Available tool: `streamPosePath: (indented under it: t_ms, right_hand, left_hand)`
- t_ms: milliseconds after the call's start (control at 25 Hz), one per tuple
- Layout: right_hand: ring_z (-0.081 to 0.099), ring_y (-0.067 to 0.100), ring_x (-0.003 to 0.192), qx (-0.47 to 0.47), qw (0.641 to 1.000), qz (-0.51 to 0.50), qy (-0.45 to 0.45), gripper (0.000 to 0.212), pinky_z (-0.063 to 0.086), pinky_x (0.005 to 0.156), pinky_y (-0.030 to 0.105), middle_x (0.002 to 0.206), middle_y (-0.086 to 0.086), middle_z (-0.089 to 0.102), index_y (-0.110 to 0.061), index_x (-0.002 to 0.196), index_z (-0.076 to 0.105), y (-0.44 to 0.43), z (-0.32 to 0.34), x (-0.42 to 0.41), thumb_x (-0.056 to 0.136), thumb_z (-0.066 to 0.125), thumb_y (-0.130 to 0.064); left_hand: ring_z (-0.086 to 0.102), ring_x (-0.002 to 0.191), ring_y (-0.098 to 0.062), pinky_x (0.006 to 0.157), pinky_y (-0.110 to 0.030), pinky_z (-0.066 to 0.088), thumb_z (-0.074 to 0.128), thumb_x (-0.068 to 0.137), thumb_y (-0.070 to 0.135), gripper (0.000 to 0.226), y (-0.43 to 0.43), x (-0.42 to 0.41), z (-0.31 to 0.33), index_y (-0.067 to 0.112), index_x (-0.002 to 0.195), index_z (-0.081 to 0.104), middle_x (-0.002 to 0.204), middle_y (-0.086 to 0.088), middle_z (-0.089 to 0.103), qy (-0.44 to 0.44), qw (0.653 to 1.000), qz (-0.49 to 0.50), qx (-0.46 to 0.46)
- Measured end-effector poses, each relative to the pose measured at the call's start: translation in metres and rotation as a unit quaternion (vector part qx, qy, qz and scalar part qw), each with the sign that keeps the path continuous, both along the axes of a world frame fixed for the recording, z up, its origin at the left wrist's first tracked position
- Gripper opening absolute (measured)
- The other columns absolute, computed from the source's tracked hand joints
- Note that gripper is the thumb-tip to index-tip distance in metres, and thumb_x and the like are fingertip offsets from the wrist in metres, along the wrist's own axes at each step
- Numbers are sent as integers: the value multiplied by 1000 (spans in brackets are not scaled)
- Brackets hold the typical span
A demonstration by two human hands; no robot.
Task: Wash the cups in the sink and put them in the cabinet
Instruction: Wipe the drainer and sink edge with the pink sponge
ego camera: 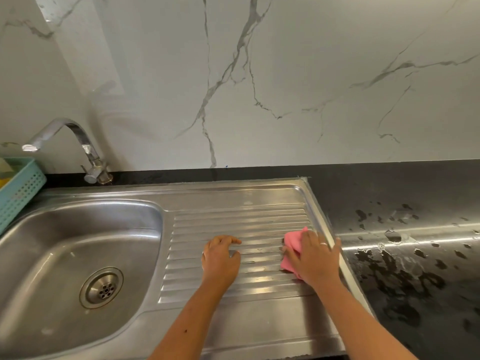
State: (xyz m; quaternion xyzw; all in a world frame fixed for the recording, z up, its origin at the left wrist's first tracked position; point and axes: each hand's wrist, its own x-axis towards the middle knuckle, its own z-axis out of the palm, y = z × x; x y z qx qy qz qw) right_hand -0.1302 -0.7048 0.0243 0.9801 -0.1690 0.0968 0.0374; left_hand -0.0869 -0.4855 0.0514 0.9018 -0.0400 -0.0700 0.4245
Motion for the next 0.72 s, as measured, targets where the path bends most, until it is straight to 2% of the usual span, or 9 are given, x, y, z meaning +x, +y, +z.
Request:
streamPosePath:
  t_ms: [120,240,360,480,600,640,720]
  right_hand:
    - [63,27,100,4,999,-32,28,88,40,93,57,107,7,66,-5,121,59,-4,3,-5,81,21,-73]
    - [62,32,93,26,998,-53,13,90,45,85,49,100,15,66,6,121,57,15,-5,-14,81,28,-69]
    - [63,32,94,19,998,-61,-7,91,45,86,50,98,16,67,7,118,59,22,-5,-17,80,30,-70]
    - [63,32,99,59,994,-88,4,100,43,91,56,104,15,67,3,118,60,24,3,-10,78,20,-79]
    - [53,25,118,82,994,-51,49,111,31,105,53,127,7,58,-6,136,44,44,6,-4,73,-4,-84]
    - [46,23,126,91,993,-20,67,104,25,110,51,135,5,52,-8,142,35,55,4,-2,77,3,-82]
    - [34,20,136,115,989,36,85,88,15,114,47,145,0,40,-11,149,22,76,1,-2,86,28,-72]
  left_hand:
    - [38,123,-17,108,-38,32,56,88,13,26,-7,-2,4,28,107,65,122,7,53,-2,1000,-21,1]
    - [37,124,-16,108,-39,33,56,88,13,25,-4,-7,5,29,106,64,123,8,52,1,1000,-30,3]
    - [37,125,-16,108,-40,34,57,88,15,24,4,-9,3,30,106,63,122,9,50,15,999,-29,13]
    - [36,125,-15,108,-40,34,59,88,17,23,10,-13,4,31,106,63,118,12,48,15,999,-34,10]
    - [37,125,-16,108,-39,33,59,89,18,22,15,-14,4,32,105,64,119,12,50,12,999,-33,12]
    - [37,125,-16,109,-38,32,59,88,18,22,16,-14,4,32,105,64,121,10,51,12,999,-33,13]
    - [37,126,-17,109,-37,31,60,88,18,23,14,-14,5,32,105,64,124,8,52,16,999,-35,15]
